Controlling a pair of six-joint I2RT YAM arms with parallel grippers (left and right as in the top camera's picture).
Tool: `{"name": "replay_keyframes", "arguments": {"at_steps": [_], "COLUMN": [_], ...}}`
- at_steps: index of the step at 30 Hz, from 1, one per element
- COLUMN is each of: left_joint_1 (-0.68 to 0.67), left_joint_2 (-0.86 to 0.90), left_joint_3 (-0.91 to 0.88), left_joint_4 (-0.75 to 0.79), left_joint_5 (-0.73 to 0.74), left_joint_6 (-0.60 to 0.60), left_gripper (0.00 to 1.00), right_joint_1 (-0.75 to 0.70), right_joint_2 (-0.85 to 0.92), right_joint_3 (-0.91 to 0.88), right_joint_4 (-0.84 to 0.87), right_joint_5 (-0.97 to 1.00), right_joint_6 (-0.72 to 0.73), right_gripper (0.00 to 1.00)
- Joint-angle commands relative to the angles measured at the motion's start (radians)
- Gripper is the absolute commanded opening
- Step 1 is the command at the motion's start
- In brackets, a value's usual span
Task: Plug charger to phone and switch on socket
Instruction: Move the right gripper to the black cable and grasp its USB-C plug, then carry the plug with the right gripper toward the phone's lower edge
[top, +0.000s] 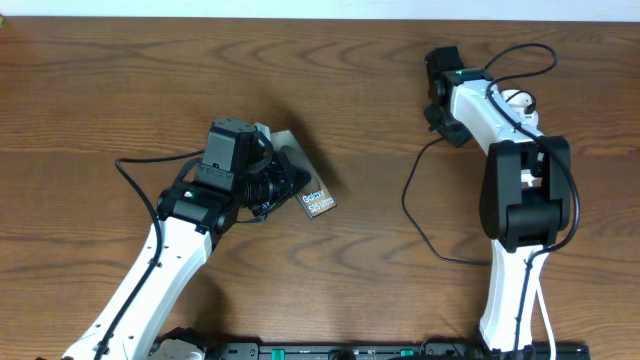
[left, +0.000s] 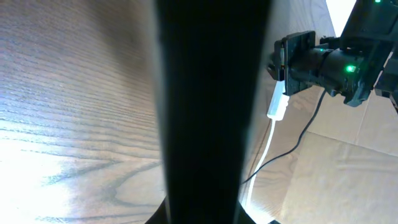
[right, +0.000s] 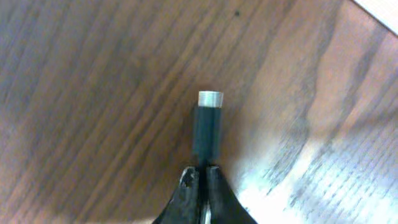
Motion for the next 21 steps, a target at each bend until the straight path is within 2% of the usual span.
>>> {"name": "replay_keyframes", "arguments": {"at_steps": [1, 5, 8, 11, 16, 21], "left_joint_1": [-0.002, -0.002, -0.002, -0.002, 0.010, 0.071], "left_joint_2": [-0.002, -0.002, -0.002, -0.002, -0.002, -0.002], "left_joint_3": [0.005, 0.005, 0.005, 0.005, 0.005, 0.005], "left_joint_4": [0.009, 0.009, 0.009, 0.008, 0.008, 0.008], "left_joint_5": [-0.014, -0.018, -0.018, -0.018, -0.017, 0.016], "left_joint_6": [-0.005, -0.001, 0.019, 0.045, 0.102, 0.173], "left_gripper": [0.07, 0.07, 0.08, 0.08, 0.07, 0.07], "right_joint_1": [0.028, 0.050, 0.076, 0.109, 0.175, 0.235], "right_joint_2": [0.074, 0.069, 0.054, 0.029, -0.010, -0.011], "right_joint_3": [-0.037, -0.036, -0.033, -0.032, -0.032, -0.040], "right_joint_4": [-0.026, -0.022, 0.026, 0.022, -0.140, -0.312], "right_joint_5": [-0.101, -0.153, -0.275, -0.361, -0.388, -0.388], "right_joint_6": [-0.075, -0.169, -0.385, -0.543, -0.718, -0.760], "right_gripper": [0.01, 0.01, 0.01, 0.01, 0.01, 0.01]}}
